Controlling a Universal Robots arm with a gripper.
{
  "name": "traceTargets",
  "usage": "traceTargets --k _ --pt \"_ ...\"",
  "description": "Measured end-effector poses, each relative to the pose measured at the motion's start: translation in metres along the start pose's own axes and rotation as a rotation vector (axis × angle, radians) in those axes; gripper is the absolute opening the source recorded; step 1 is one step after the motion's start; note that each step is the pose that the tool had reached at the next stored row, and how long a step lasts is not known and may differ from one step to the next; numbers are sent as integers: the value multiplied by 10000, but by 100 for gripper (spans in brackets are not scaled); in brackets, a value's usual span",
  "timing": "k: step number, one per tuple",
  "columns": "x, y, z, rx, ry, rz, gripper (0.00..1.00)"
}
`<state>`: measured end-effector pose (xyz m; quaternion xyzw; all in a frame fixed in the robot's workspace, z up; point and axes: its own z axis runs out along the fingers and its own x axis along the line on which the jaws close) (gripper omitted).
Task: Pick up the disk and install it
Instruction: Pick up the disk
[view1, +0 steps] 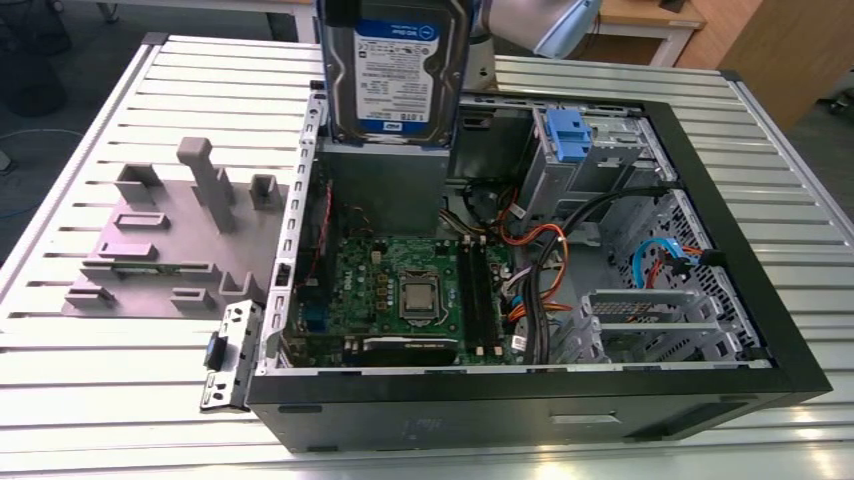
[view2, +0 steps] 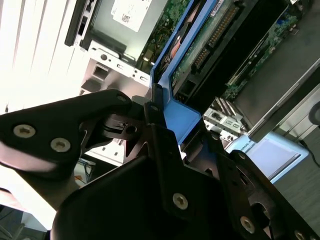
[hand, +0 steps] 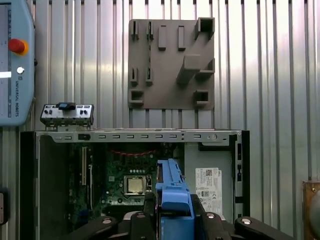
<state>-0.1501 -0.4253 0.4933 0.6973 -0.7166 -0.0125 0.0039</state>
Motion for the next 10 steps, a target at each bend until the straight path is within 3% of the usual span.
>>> traceTargets --k 10 --pt "-9 -377 -1 0 -1 0 36"
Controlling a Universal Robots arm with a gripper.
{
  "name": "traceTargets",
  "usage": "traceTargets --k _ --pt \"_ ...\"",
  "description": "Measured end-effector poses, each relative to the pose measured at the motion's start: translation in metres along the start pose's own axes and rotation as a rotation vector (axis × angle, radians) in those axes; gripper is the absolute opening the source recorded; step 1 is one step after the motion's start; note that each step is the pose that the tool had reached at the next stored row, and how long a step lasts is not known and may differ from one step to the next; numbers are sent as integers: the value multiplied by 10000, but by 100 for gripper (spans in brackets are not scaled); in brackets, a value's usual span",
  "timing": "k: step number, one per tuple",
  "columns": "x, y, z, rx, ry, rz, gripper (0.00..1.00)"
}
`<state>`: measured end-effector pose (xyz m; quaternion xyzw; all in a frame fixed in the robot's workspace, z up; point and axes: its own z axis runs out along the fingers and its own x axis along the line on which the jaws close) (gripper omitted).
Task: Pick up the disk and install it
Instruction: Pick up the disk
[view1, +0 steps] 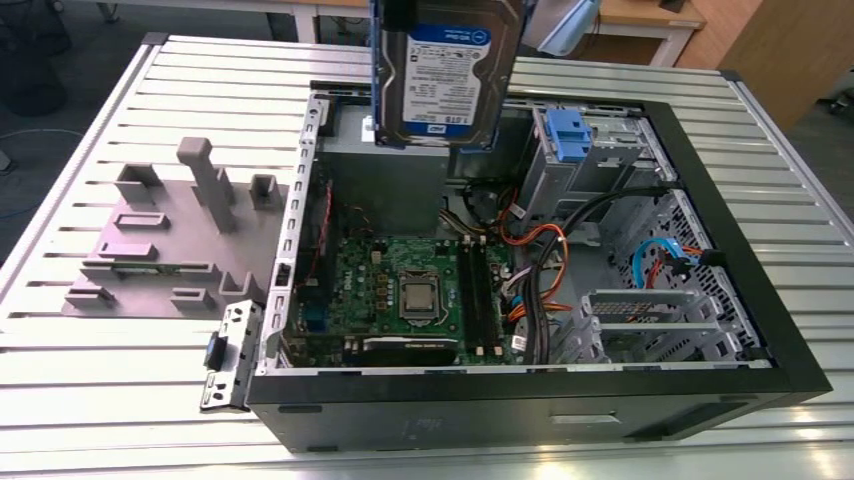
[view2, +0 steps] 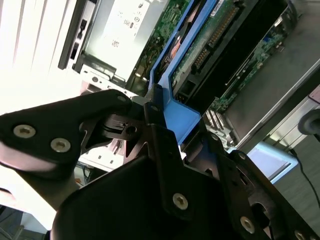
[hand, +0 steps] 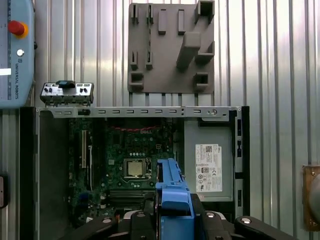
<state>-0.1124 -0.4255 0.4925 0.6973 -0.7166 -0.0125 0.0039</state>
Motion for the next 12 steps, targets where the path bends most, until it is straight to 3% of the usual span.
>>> traceTargets --k 6,12 --pt "6 -171 6 -1 0 0 36" --pt "53 -246 19 -1 1 1 36"
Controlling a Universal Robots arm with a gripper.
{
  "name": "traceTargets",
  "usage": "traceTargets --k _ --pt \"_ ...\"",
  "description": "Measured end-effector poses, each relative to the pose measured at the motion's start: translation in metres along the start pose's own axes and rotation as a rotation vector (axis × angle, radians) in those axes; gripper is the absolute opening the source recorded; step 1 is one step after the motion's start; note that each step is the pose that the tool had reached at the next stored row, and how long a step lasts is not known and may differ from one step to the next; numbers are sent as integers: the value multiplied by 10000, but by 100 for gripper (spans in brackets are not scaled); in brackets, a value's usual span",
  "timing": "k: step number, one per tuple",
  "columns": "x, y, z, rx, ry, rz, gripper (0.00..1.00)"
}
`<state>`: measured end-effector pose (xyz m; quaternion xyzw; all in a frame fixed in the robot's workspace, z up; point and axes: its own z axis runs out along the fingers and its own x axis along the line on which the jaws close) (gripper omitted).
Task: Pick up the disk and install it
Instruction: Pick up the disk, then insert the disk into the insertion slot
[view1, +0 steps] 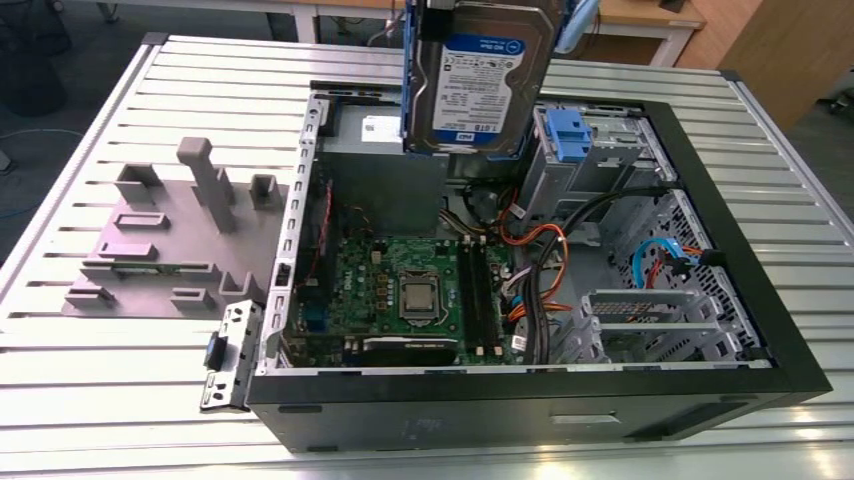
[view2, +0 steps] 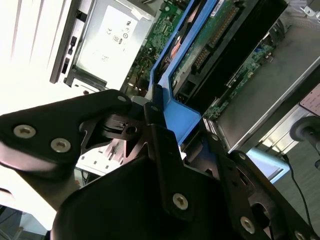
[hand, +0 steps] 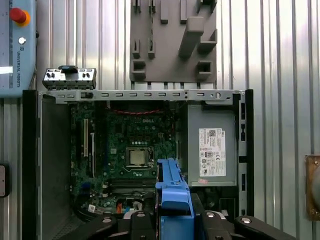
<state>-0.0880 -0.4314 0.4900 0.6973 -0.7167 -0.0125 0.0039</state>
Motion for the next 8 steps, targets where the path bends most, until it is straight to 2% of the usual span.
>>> traceTargets --k 8 --pt "7 -16 1 0 0 2 36"
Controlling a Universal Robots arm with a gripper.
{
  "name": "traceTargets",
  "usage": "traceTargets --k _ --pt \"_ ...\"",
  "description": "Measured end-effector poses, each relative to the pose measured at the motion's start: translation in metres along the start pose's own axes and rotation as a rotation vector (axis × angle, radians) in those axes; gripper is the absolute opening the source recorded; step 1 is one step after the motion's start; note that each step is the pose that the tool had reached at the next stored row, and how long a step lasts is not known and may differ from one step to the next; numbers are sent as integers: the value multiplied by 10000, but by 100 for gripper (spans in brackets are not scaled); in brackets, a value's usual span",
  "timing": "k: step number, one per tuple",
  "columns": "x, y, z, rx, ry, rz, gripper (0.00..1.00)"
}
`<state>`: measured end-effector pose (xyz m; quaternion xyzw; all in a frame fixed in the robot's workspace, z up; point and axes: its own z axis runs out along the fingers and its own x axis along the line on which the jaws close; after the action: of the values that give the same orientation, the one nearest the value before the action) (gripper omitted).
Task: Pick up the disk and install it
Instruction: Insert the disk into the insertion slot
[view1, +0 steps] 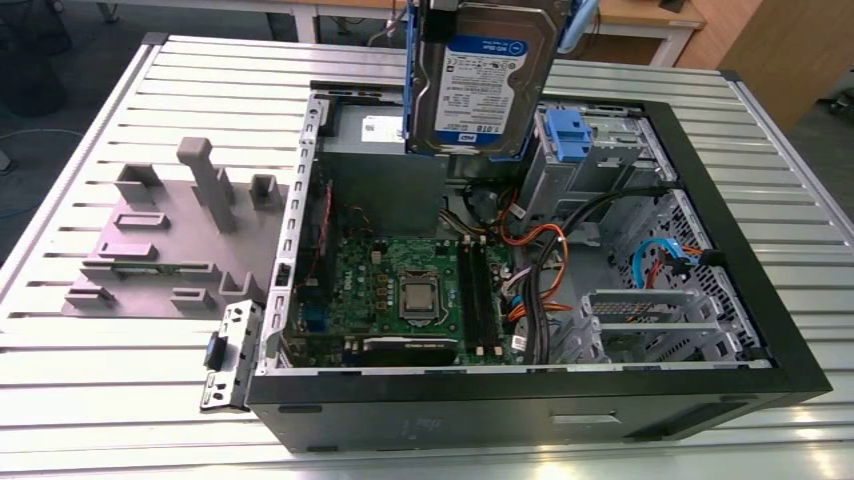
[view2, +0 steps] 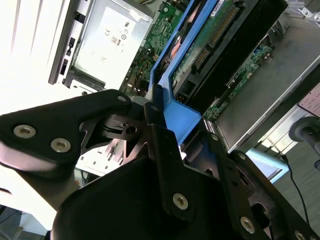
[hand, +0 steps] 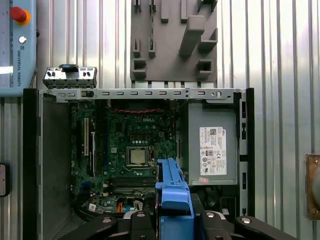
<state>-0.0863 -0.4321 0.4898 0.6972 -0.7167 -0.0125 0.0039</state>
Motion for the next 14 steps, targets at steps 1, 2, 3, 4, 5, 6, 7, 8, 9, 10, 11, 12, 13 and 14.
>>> traceTargets --k 1,2,3,4,5,6,7,8,9,10,11,12,13,14 --pt "0 0 0 0 0 -1 36" --pt "0 -1 0 0 0 -1 36" --pt "0 -1 0 0 0 -1 36" --pt "0 -1 0 0 0 0 36" --pt "0 -1 0 0 0 -1 36" --pt "1 -2 0 0 2 -1 36" --pt "7 -2 -1 0 4 -2 36" --pt "15 -2 -1 -1 4 -2 36" --pt "26 -2 0 0 4 -1 36" --pt "38 -2 -1 0 5 -1 36" --pt "49 -3 -1 0 6 -1 36" --pt "61 -3 -1 0 6 -1 36" --pt "72 -3 0 1 8 -1 36" --pt "85 -3 -1 0 10 -1 36"
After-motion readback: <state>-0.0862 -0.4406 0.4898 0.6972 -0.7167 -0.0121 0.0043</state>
